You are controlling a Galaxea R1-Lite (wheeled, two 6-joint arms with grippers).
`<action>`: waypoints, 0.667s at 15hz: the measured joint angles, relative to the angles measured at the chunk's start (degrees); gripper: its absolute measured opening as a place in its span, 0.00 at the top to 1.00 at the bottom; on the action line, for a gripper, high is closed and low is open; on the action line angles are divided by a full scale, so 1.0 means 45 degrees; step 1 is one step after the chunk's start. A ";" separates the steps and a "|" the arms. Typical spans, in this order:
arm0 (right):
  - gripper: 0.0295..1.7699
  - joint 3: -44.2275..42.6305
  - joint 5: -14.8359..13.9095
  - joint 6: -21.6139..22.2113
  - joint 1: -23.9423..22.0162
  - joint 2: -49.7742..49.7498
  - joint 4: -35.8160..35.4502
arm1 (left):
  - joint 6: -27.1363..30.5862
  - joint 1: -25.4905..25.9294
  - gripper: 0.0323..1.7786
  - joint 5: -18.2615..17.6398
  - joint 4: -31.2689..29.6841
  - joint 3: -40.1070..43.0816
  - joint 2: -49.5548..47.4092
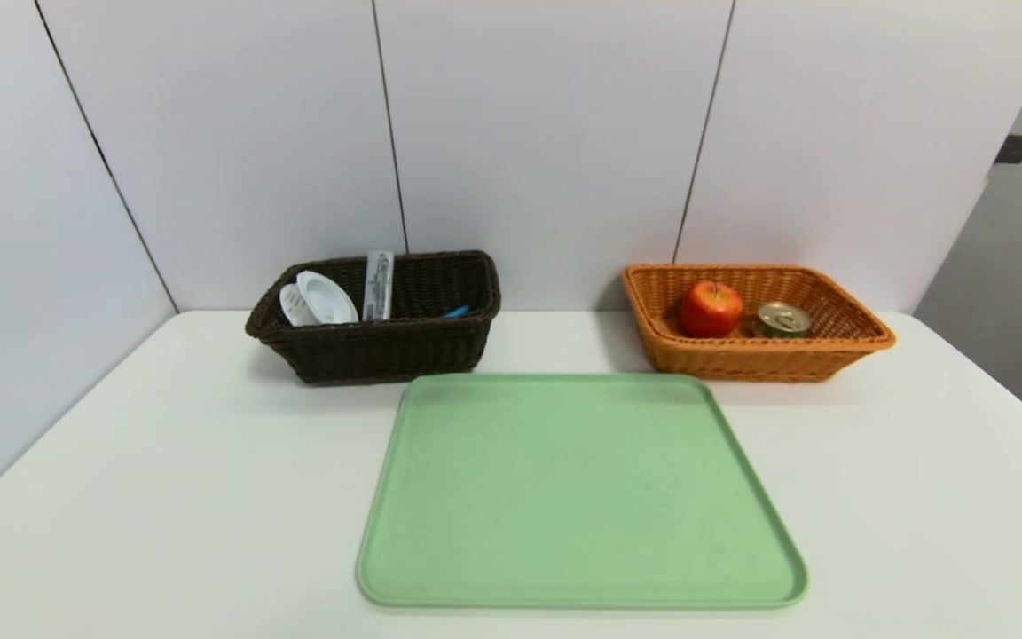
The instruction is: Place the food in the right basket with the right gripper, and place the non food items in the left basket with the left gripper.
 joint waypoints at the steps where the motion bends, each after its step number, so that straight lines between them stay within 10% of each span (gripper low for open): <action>1: 0.03 0.0000 0.0005 0.0008 0.0000 0.0000 0.0000 | 0.0000 -0.0005 0.99 0.0000 -0.0005 0.0000 0.0000; 10: 0.03 0.0000 0.0022 -0.0070 0.0000 0.0000 0.0011 | -0.0014 -0.0005 0.99 -0.0011 -0.0005 0.0005 -0.0005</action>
